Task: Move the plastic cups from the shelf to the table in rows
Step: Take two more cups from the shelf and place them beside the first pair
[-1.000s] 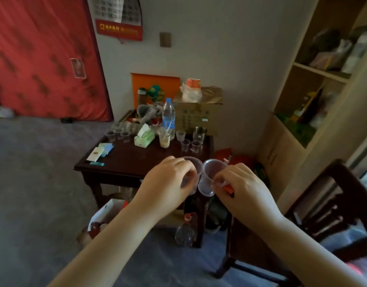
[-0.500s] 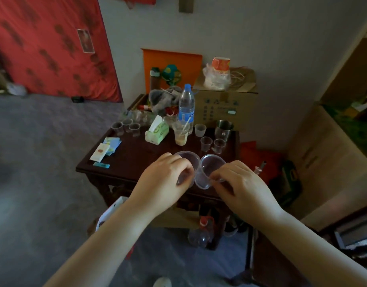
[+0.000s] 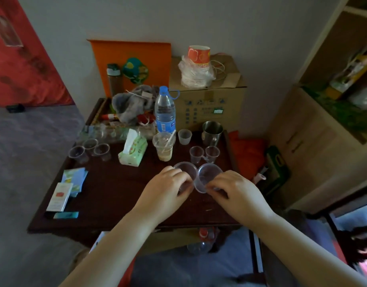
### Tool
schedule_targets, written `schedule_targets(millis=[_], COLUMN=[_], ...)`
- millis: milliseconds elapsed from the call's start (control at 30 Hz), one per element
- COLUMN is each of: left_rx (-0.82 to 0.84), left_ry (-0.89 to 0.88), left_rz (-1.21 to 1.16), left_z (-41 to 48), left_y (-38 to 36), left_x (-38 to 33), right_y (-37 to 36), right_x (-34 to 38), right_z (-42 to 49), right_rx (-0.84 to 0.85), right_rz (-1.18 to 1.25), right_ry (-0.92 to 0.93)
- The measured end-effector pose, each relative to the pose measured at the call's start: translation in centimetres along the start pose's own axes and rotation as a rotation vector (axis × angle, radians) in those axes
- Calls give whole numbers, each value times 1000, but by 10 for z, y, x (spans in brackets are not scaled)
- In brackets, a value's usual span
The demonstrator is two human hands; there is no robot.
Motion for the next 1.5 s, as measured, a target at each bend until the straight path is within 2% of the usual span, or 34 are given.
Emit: schedule_targets(millis=[233, 533, 767, 1033, 1300, 1500], left_rx=[38, 140, 244, 296, 289, 278], left_ry=[52, 124, 215, 321, 315, 339], left_rz=[-19, 68, 82, 104, 132, 161], left_z=[29, 56, 68, 69, 70, 69], left_y=[-53, -138, -201, -236, -252, -256], left_x=[44, 80, 98, 112, 115, 116], right_y=[-35, -92, -134, -163, -168, -172], right_x=[-56, -145, -190, -220, -232, -234], right_z=[27, 62, 76, 79, 80, 80], right_rx=[67, 365, 522, 527, 447, 454], right_rz=[-28, -125, -161, -79, -44, -66], right_ry=[-60, -10, 41, 76, 120, 154])
Point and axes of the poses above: each hand's wrist, its own z-axis towards the middle knuckle, its own y-axis out of the back of the hand, x = y × z, the point moved 5 cm from there along z, towards the middle knuckle, and after that the axes turned 11 degrees about -x, right-handed, at the moved point
